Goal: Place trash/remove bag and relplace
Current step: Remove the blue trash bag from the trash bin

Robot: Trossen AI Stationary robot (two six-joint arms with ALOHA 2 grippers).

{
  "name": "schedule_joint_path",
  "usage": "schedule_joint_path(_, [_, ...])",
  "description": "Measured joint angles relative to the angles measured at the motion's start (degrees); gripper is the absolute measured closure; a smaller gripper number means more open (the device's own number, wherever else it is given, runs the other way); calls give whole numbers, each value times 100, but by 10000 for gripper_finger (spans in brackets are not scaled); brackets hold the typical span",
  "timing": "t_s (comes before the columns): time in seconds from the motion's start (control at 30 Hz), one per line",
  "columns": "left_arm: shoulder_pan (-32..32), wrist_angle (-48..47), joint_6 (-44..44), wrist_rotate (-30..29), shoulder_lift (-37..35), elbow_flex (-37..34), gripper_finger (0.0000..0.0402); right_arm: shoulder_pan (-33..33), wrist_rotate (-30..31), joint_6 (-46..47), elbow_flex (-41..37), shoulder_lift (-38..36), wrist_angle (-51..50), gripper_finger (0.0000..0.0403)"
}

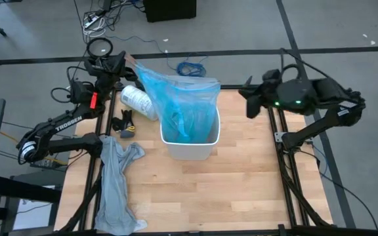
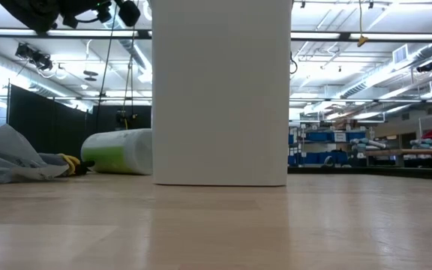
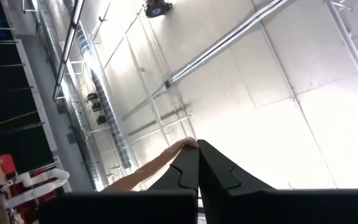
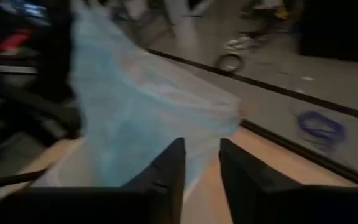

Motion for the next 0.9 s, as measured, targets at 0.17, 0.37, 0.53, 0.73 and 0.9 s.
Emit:
schedule_joint_path(0.17, [1, -5, 137, 26, 0, 0, 396, -695, -206, -8, 3, 393, -122, 258])
schedule_joint_path(0.37, [-1, -7, 269, 32, 0, 4, 396, -1802, -1132, -571, 3, 756, 220, 239])
schedule_joint_path(0.53, [-10, -5, 271, 77, 0, 7, 396, -2583, -2307, -1007, 7, 969, 749, 243])
schedule_joint_path(0.73, [-10, 1, 272, 225, 0, 7, 396, -3168, -3298, -1114, 7, 1183, 726, 245])
schedule_joint_path(0.9, [-11, 9, 271, 229, 0, 7, 396, -3402, -3311, -1253, 7, 1281, 365, 245])
